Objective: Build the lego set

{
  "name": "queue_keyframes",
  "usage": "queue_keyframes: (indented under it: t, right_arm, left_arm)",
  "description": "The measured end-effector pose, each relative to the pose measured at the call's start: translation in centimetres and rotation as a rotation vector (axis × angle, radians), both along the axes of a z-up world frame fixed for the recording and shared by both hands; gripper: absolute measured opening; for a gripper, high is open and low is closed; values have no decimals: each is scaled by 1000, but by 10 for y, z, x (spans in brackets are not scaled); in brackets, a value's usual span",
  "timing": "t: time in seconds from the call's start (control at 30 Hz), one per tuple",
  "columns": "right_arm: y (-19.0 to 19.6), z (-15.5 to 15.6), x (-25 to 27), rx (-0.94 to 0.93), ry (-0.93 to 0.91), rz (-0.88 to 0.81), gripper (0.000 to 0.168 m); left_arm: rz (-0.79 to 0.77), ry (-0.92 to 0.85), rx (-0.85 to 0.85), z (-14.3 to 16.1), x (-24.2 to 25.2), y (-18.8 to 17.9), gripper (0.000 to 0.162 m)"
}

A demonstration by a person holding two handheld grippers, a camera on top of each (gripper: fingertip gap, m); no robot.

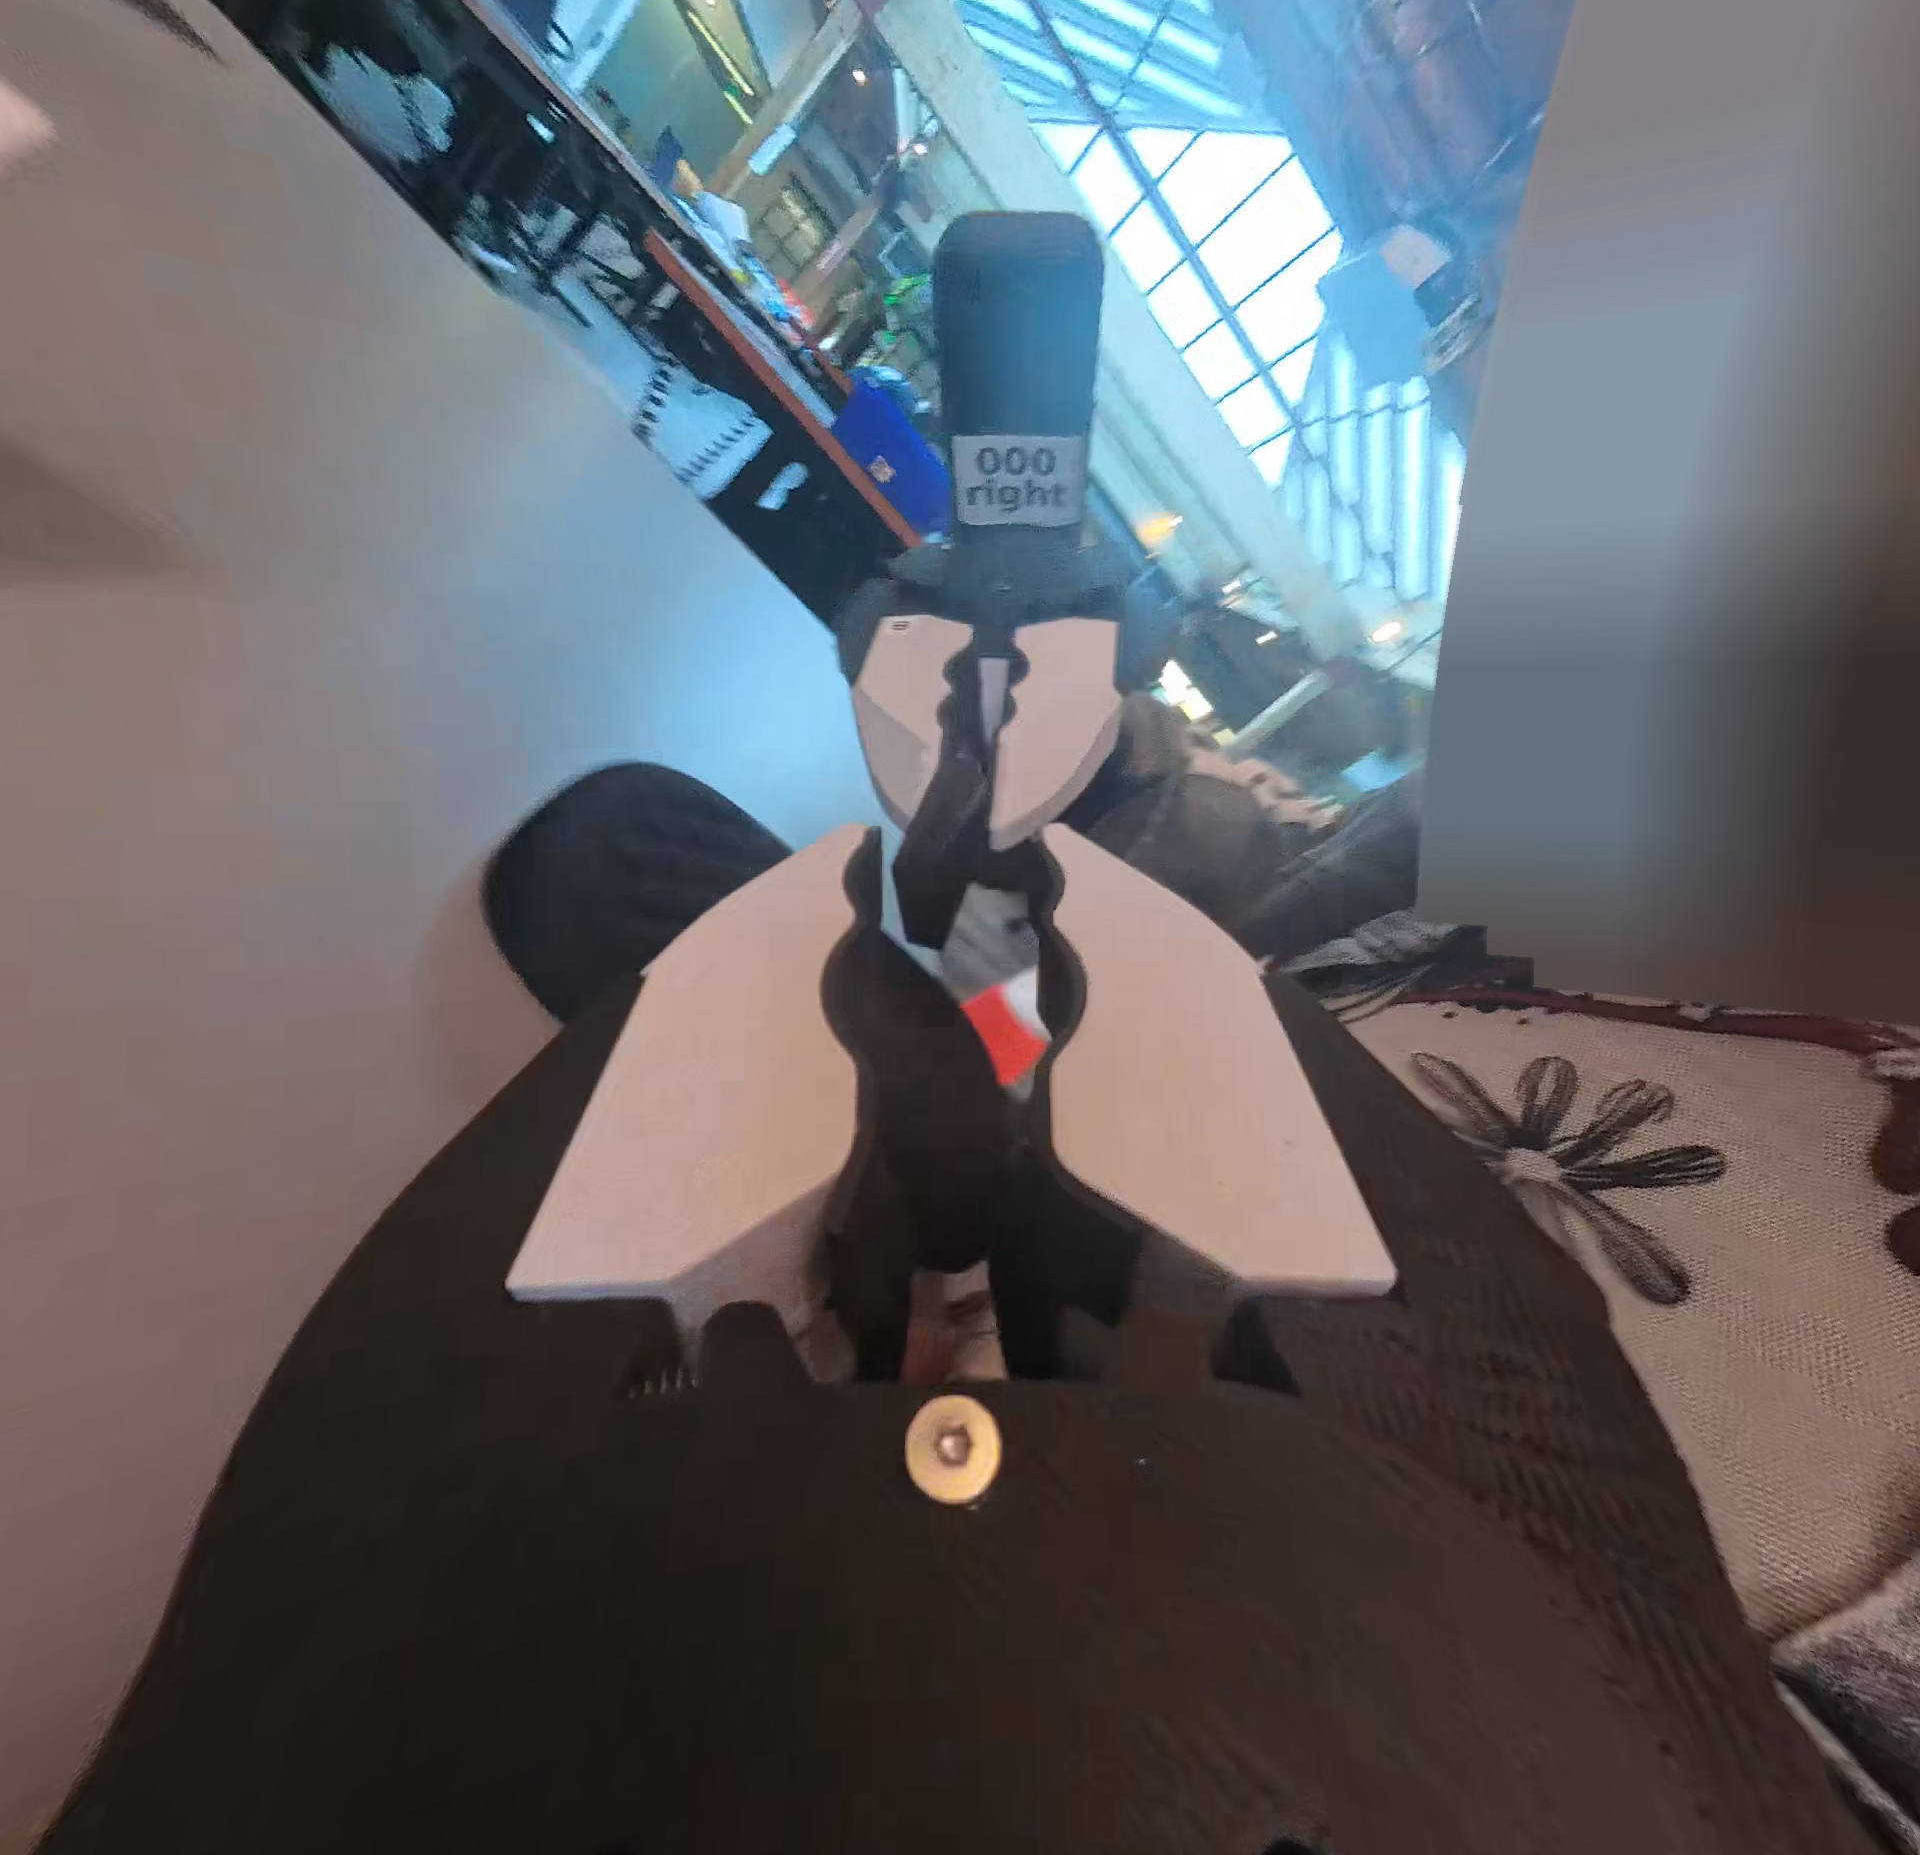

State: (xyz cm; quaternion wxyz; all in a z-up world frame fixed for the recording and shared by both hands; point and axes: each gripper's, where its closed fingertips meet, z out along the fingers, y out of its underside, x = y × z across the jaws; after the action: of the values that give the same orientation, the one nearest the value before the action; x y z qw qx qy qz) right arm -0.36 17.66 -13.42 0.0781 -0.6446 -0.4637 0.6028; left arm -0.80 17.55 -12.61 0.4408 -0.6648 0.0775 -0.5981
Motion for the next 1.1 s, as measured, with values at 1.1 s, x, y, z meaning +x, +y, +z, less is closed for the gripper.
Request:
queue_keyframes:
  t: [1.1]
  right_arm:
    - [-13, 0, 4, 50, 177, -99, 13]
  left_arm:
    - [-193, 8, 49, -3, 18, -8, 9]
